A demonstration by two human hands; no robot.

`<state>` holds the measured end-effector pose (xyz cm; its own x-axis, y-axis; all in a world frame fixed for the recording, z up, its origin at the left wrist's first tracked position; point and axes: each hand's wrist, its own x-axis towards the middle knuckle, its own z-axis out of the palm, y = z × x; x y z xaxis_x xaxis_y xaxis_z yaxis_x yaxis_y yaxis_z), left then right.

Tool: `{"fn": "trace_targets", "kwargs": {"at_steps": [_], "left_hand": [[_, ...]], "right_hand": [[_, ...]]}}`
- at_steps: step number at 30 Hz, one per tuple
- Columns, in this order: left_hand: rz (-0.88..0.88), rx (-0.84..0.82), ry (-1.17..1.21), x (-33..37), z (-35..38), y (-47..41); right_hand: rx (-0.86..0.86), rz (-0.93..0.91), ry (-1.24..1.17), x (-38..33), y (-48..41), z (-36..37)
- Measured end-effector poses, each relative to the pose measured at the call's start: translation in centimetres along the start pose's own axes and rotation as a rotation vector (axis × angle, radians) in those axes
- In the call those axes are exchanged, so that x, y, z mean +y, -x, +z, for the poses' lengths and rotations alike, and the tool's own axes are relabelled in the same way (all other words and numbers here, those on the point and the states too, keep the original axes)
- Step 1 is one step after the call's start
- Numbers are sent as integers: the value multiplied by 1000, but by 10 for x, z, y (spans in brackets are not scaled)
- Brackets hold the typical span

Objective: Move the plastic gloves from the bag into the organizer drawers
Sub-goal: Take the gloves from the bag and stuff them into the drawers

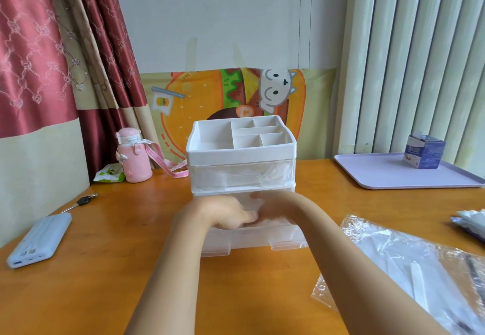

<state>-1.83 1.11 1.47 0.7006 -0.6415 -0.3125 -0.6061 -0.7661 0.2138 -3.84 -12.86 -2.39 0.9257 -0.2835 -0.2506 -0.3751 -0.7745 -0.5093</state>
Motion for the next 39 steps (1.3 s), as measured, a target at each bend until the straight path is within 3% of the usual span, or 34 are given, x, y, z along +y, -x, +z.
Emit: {"fn": "trace_targets", "kwargs": {"at_steps": [2,6,16,19,23,26,30,34,39], "left_hand": [[-31,15,-54,-2,2,-6],[-15,28,-41,-6,4,-11],[-40,80,82,-11,7,-12],[-54,109,62,-10,8,-11],[-61,232,99,-9,-1,-7],[95,439,194,6,-4,4],[398,651,373,61,13,23],[588,563,365,108,60,10],[692,312,311,136,126,-18]], "right_hand": [[32,37,-169,4,2,-3],[114,98,-241,2,6,-3],[59,-2,366,-23,36,-29],[22,-132,398,-19,59,-44],[77,-284,248,9,105,-63],[256,-303,126,45,123,-71],[464,-159,82,97,142,-77],[557,17,80,151,154,-78],[480,226,129,217,160,-75]]}}
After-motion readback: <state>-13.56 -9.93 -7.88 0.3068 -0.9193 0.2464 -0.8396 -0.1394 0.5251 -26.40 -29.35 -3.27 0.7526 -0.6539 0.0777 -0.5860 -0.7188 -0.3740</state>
